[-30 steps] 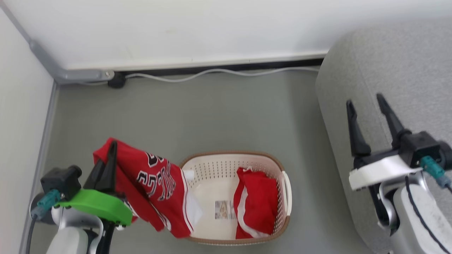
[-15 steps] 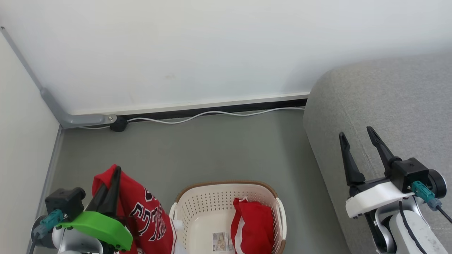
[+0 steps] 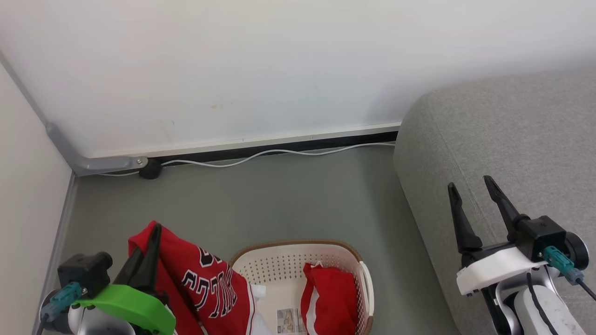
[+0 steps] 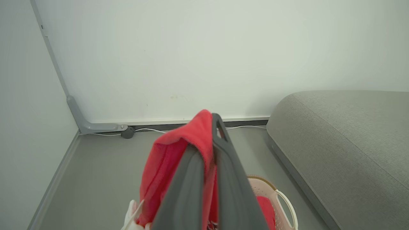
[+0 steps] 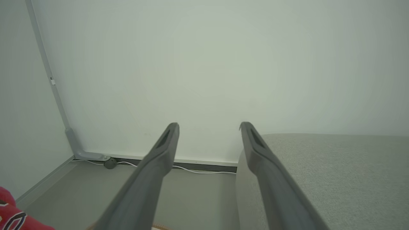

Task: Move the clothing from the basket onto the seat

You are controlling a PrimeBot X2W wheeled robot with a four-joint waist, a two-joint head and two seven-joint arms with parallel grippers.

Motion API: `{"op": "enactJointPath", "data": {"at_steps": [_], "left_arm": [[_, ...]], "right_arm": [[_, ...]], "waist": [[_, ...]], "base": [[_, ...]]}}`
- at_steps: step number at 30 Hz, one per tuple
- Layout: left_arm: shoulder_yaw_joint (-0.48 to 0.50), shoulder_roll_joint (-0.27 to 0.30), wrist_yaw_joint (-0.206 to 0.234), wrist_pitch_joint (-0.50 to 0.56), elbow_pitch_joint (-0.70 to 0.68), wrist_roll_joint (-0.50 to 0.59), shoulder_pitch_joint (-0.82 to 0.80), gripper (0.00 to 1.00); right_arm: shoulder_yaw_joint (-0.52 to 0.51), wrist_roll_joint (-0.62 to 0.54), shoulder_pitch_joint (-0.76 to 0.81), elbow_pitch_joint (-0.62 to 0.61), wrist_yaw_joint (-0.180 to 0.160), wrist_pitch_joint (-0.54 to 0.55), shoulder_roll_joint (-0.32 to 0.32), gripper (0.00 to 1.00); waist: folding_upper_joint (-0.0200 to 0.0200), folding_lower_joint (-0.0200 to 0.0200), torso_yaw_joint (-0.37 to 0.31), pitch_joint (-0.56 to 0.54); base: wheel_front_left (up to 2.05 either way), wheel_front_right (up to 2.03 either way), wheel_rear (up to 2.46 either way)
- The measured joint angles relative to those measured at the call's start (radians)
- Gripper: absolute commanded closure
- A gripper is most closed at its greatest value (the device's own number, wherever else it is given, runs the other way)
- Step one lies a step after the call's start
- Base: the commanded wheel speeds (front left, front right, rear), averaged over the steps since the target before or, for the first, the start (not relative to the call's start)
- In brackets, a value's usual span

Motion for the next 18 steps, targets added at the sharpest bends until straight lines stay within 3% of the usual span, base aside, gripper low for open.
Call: {"op": "enactJointPath", "data": {"at_steps": [18], "left_arm": [[-0.004,0.012,0.014,0.035,-0.08,-0.003,0.019,1.0]], "right_arm": [[-0.013,0.008,0.018,0.036,0.009,0.0,0.012,0.0]], "waist": [[0.0,0.0,-0.016,0.008]], "base": [[0.0,0.0,0.0]]}}
